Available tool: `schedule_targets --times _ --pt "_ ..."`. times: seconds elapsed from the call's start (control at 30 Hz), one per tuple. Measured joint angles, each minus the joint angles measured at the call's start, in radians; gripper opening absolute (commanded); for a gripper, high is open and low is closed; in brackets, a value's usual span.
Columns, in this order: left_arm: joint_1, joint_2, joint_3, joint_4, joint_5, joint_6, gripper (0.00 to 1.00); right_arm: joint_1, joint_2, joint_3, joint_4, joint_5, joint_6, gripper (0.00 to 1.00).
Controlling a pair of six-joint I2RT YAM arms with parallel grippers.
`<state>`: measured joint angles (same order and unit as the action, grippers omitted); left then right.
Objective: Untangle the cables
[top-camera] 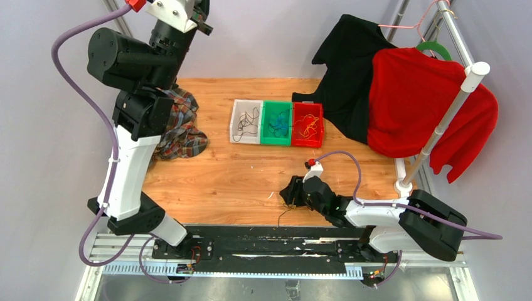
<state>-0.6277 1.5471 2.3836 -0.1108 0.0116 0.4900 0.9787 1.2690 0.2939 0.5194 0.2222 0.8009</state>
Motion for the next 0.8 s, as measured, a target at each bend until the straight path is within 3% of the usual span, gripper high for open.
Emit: schedule_targets --times 0.27,0.53,0.8 --pt "0.0 -0.111 -0.302 -0.021 0.04 0.002 0.0 0.0 -0.034 0.0 -0.044 -0.004 0.006 0.44" --pt "0.0 -0.134 -0.653 -0.051 0.032 0.024 0.0 0.0 -0.218 0.002 -0.142 0.036 -0.005 0.44" --pt "0.0 -0.066 -0.719 -0.065 0.045 0.01 0.0 -0.01 -0.357 -0.008 -0.2 0.103 -0.006 0.42"
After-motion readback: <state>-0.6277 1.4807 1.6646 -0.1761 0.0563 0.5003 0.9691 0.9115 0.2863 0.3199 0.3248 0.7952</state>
